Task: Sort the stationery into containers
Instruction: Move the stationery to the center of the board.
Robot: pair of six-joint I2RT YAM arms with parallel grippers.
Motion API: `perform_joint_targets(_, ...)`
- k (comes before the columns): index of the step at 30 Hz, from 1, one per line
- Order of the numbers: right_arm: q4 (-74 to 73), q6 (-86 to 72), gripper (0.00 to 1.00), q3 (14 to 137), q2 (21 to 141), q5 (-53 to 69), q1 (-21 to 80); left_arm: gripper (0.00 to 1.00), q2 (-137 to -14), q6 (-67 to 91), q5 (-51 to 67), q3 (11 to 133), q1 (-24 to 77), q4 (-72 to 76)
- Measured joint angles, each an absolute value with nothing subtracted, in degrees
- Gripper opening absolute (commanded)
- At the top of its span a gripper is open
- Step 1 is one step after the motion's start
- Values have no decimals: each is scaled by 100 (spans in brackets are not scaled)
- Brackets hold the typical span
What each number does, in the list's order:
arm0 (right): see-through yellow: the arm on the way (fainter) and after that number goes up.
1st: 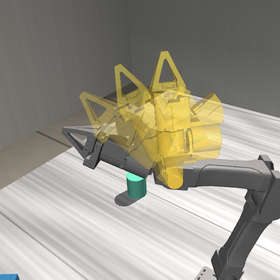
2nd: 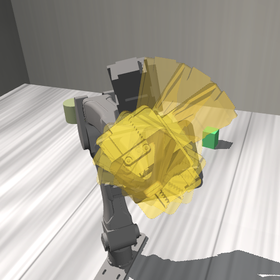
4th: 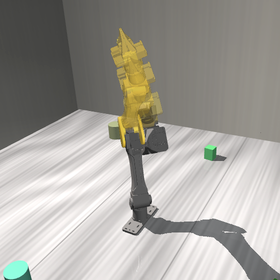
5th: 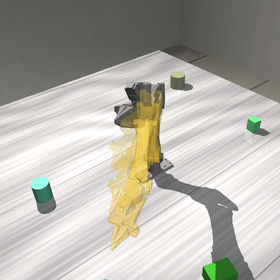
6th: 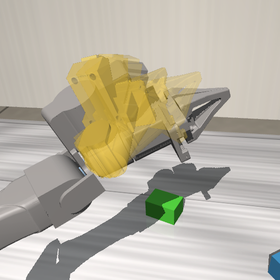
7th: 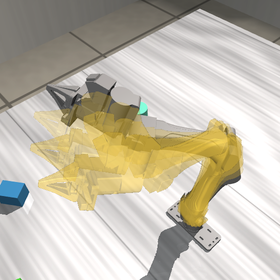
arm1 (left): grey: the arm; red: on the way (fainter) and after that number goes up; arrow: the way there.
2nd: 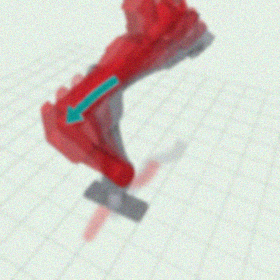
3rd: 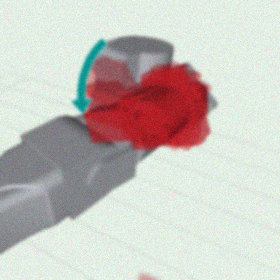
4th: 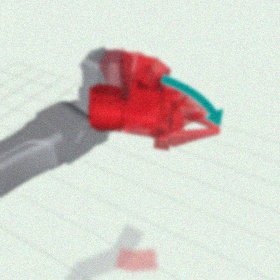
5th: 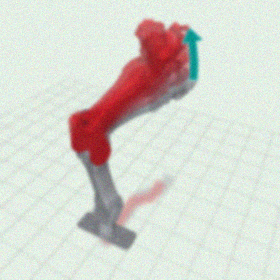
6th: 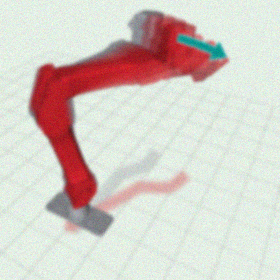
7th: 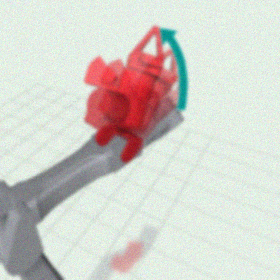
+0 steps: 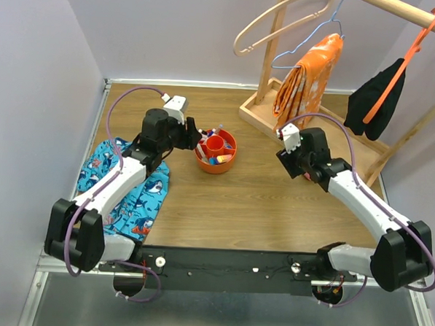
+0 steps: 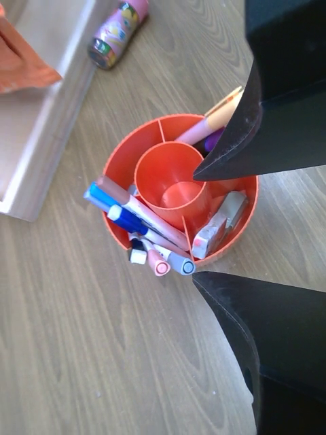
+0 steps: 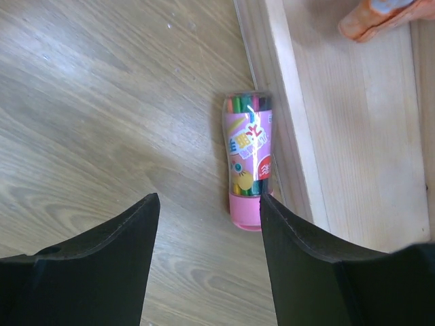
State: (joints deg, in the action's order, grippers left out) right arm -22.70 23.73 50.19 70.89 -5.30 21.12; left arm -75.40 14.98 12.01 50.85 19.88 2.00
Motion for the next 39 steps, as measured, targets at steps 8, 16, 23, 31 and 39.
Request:
perform_joint_targets(8, -2287, 2571, 68, 5041, 7839, -768, 1837, 67, -7094, 1551, 1402, 5085, 1870, 38)
perform_joint_targets(16, -2322, 2622, 67, 5371, 8591, -746, 1485, 67, -6702, 1610, 1531, 5033, 1599, -56)
perform_joint_targets(23, -2329, 2766, 67, 5450, 8921, -390, 1461, 67, -6606, 1719, 1616, 4899, 1382, -58)
perform_joint_targets(31, -2324, 2875, 64, 5450, 8986, -204, 1461, 67, -6606, 1752, 1710, 4847, 1295, -60)
perform_joint_targets(39, -2261, 3055, 64, 5446, 8947, -331, 1459, 67, -6606, 1865, 1831, 4847, 1273, -56)
